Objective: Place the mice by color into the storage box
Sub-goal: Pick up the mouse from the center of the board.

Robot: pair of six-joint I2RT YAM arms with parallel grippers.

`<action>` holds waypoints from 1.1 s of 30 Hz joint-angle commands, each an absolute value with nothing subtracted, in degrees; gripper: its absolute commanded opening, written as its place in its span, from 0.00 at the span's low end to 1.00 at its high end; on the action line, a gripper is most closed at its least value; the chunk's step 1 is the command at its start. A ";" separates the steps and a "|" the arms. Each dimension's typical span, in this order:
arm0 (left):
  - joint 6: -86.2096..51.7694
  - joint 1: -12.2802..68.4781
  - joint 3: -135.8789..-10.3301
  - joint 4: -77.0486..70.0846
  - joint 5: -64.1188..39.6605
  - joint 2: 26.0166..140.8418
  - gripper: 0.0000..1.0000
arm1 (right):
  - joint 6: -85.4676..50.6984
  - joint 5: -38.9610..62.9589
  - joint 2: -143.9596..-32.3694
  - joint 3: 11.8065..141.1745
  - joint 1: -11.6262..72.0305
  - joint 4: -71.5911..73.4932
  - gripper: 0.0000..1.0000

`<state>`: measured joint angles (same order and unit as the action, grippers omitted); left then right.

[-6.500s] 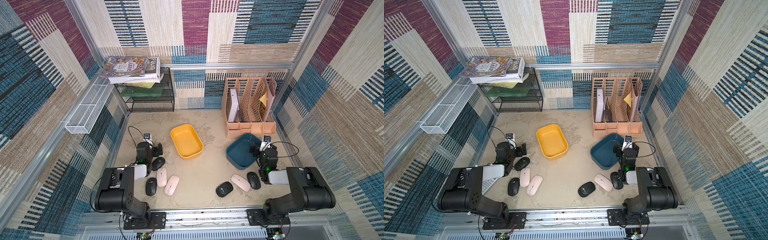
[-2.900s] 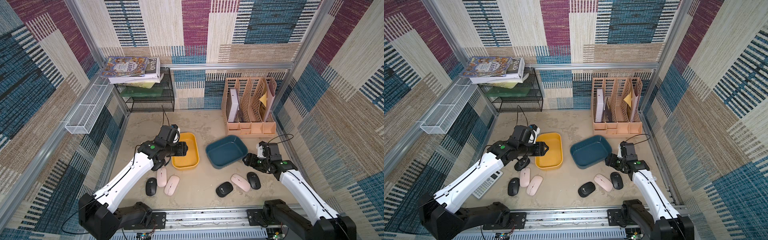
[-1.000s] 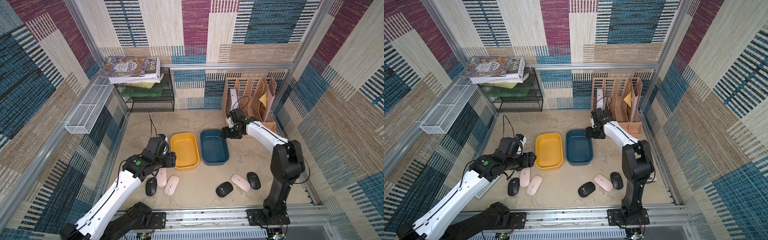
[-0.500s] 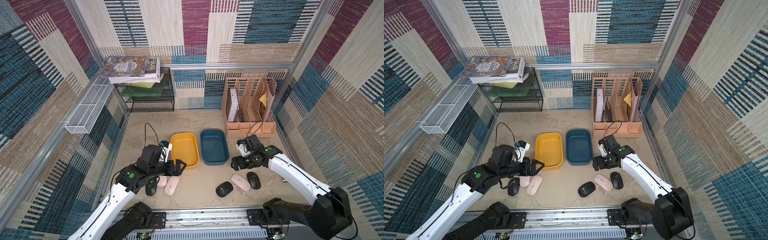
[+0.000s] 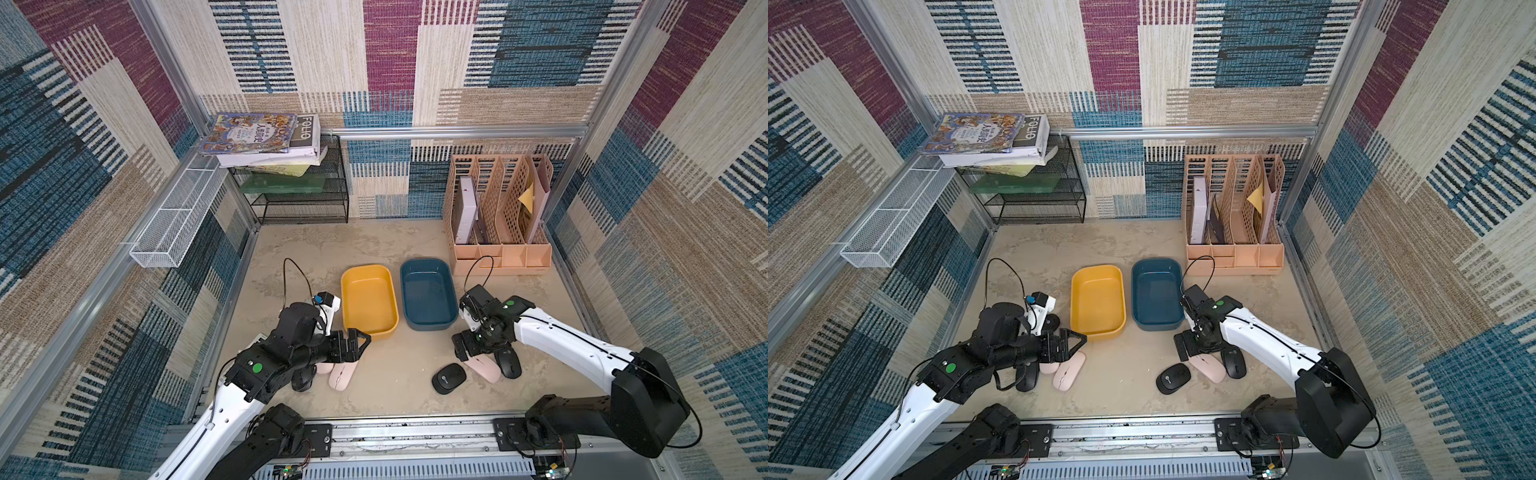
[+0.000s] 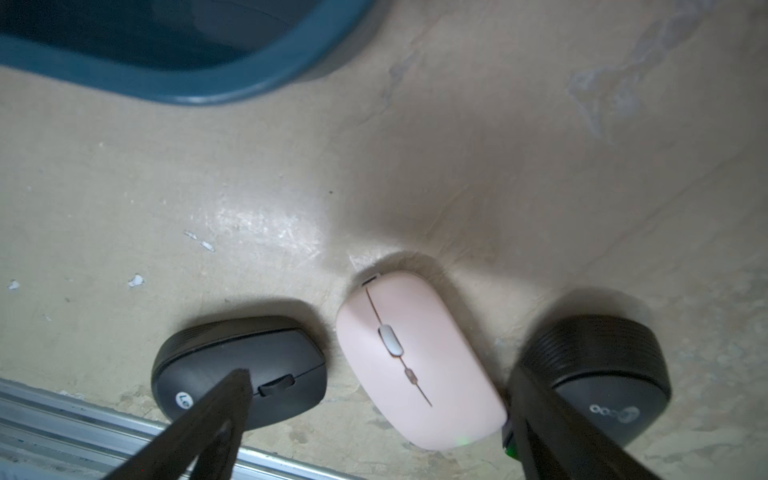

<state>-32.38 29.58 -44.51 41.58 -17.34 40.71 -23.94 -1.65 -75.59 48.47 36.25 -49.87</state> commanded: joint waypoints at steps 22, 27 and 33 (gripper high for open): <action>-30.88 29.61 -42.43 38.32 -16.00 43.77 1.00 | -30.59 -9.90 -87.01 48.69 40.69 -55.43 0.94; -30.76 29.62 -42.09 37.89 -15.90 44.70 1.00 | -30.00 -9.14 -87.92 48.34 38.52 -53.79 0.86; -30.38 29.62 -41.96 37.35 -15.56 45.70 1.00 | -28.74 -7.03 -87.88 48.15 37.80 -52.29 0.73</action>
